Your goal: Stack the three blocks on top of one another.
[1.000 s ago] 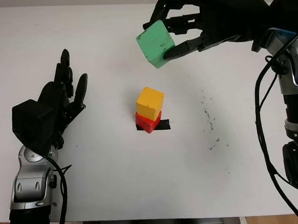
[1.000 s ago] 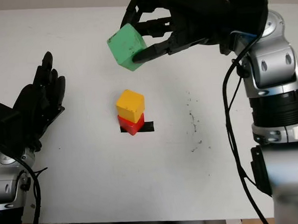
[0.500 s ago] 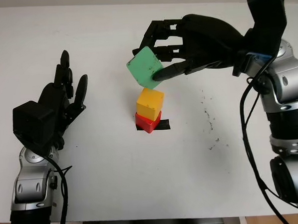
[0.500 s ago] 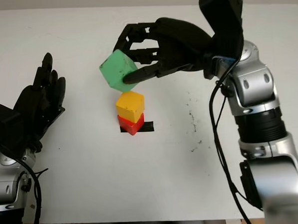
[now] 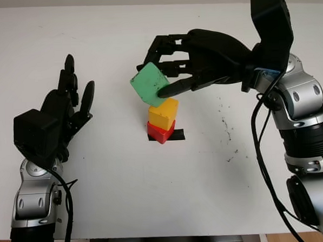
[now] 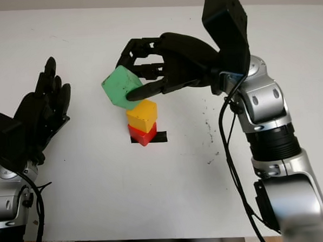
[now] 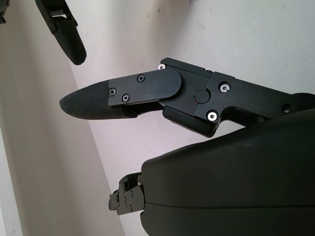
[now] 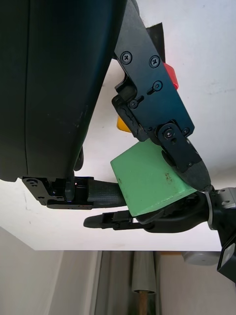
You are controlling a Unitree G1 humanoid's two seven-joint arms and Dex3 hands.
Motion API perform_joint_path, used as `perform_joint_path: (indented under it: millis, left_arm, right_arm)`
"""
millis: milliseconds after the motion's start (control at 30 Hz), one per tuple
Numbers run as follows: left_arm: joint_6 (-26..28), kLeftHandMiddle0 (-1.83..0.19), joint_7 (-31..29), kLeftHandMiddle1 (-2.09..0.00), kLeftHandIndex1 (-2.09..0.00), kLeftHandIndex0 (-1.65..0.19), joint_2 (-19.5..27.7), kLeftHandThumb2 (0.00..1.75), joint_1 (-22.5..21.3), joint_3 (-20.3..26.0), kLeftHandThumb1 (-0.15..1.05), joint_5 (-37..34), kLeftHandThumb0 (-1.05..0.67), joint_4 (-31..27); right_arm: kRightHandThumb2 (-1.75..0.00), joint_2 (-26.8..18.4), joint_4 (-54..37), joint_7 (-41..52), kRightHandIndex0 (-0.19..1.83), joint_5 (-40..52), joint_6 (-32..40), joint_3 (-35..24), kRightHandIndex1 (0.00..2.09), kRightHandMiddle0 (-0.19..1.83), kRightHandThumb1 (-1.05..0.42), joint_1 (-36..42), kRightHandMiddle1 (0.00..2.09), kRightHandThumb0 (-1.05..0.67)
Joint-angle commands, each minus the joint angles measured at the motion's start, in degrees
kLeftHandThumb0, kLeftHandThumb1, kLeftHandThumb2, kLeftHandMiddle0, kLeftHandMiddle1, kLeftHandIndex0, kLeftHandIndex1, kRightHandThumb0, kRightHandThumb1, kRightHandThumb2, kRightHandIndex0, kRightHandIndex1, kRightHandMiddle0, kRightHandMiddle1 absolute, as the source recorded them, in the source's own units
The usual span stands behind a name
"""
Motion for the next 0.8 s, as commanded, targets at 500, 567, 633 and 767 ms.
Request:
perform_joint_path:
  millis: [500, 567, 633, 767]
  left_arm:
    - [0.21, 0.18, -0.04, -0.05, -0.05, 0.17, 0.31, 0.57, 1.29, 0.28, 1.05, 0.03, -0.80, -1.86]
    - [0.23, 0.18, -0.18, -0.05, -0.05, 0.18, 0.29, 0.58, 1.39, 0.27, 1.05, -0.07, -0.80, -1.98]
    - [0.29, 0.18, -0.27, -0.05, -0.05, 0.18, 0.17, 0.58, 1.37, 0.35, 1.05, -0.34, -0.79, -2.04]
    - [0.43, 0.18, -0.41, -0.05, -0.05, 0.18, 0.45, 0.58, 1.49, 0.32, 1.05, -0.22, -0.79, -2.14]
  right_arm:
    - [-0.05, 0.74, 1.55, -1.32, 0.34, -2.32, -3.44, 0.88, 0.05, 0.41, -0.94, 2.42, 1.67, -0.49]
    - [-0.05, 0.81, 1.96, -1.29, 0.34, -2.61, -4.07, 1.01, 0.05, 0.41, -0.94, 2.59, 1.66, -0.49]
    - [-0.05, 0.76, 2.15, -1.29, 0.33, -3.01, -4.45, 1.21, 0.05, 0.41, -0.94, 2.65, 1.66, -0.49]
    - [-0.05, 0.79, 2.99, -1.30, 0.33, -3.77, -6.06, 1.47, 0.05, 0.40, -0.94, 2.84, 1.65, -0.50]
